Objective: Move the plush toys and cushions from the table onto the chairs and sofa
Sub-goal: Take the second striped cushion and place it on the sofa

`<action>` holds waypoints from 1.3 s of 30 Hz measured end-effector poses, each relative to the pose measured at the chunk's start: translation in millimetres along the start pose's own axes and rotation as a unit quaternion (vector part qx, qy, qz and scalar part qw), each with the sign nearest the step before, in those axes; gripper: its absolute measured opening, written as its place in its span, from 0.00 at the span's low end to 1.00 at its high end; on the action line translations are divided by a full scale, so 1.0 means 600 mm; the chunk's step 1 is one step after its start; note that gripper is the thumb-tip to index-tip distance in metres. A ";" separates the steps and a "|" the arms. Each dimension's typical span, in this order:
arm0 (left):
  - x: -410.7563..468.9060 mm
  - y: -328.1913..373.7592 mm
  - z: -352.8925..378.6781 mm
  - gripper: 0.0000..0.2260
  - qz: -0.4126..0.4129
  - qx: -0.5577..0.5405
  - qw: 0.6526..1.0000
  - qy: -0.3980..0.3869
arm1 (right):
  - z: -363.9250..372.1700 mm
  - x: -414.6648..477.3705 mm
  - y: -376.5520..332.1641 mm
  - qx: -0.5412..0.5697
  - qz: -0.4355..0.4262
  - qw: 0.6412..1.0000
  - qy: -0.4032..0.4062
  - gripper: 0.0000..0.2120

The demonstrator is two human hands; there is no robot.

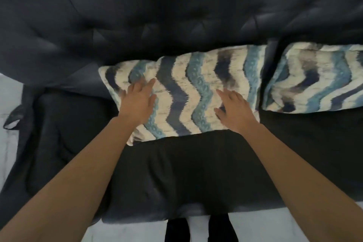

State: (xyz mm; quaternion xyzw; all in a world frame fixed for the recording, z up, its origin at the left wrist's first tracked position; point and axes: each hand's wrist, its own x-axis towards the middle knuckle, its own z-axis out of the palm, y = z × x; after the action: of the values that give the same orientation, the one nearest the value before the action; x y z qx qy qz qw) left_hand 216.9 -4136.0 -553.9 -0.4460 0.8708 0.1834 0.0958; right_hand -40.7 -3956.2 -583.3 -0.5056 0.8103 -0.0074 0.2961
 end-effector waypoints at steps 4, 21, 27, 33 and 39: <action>0.011 -0.019 0.102 0.27 0.020 0.043 0.998 0.034 | 0.088 0.022 0.019 0.029 -0.019 0.998 0.054 0.30; 0.050 -0.086 0.163 0.58 -0.338 -0.521 0.732 0.278 | 0.069 0.101 0.028 0.404 0.234 0.829 0.310 0.69; 0.014 -0.032 0.146 0.36 -0.228 -0.472 0.725 0.447 | 0.063 0.091 0.036 0.469 0.193 0.751 0.421 0.59; 0.037 -0.075 0.145 0.43 -0.223 -0.414 0.810 0.350 | 0.090 0.097 0.037 0.354 0.212 0.832 0.370 0.55; 0.039 -0.074 0.150 0.38 -0.235 -0.394 0.832 0.312 | 0.082 0.106 -0.121 -0.078 -0.188 0.845 0.494 0.42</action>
State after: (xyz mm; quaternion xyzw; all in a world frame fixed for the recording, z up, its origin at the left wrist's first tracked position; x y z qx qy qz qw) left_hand 239.6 -4141.0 -654.3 -0.6705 0.5777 0.3341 -0.3241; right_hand 22.8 -4029.8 -631.4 -0.5991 0.7368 -0.2481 -0.1912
